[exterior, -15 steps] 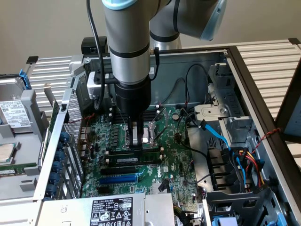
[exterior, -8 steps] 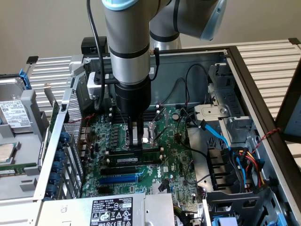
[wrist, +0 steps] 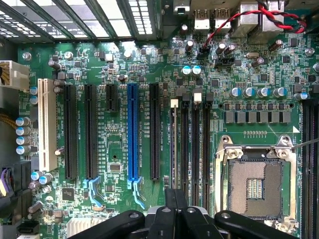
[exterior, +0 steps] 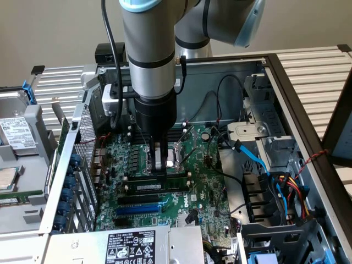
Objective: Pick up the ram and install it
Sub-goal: 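Press down the ram until it locks into place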
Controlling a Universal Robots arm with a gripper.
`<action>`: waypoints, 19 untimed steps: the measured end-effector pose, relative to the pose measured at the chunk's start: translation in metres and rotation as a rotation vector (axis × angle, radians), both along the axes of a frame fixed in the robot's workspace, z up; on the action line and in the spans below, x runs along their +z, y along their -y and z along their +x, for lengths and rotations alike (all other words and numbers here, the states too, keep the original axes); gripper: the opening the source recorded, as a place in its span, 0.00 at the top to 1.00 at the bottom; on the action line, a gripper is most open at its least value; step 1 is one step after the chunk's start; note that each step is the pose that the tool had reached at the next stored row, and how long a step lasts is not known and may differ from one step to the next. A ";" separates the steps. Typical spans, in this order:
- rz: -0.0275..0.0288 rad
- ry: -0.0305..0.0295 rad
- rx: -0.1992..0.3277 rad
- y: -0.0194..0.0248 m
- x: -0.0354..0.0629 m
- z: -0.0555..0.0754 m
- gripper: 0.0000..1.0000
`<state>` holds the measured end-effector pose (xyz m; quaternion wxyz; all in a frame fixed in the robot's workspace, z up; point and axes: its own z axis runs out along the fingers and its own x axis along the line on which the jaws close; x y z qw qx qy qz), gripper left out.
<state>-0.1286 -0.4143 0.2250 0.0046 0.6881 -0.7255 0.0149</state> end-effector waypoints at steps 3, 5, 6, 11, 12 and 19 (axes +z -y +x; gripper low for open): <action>0.0002 0.0007 0.000 -0.0002 0.0021 0.000 0.89; -0.0019 0.0007 0.000 -0.0001 0.0068 0.000 0.89; -0.0031 0.0003 0.000 0.0000 0.0103 0.000 0.89; -0.0079 0.0001 -0.001 0.0000 0.0241 0.000 0.89; -0.0089 -0.0001 -0.001 0.0000 0.0258 0.000 0.89; -0.0099 0.0001 -0.001 -0.0001 0.0276 0.000 0.89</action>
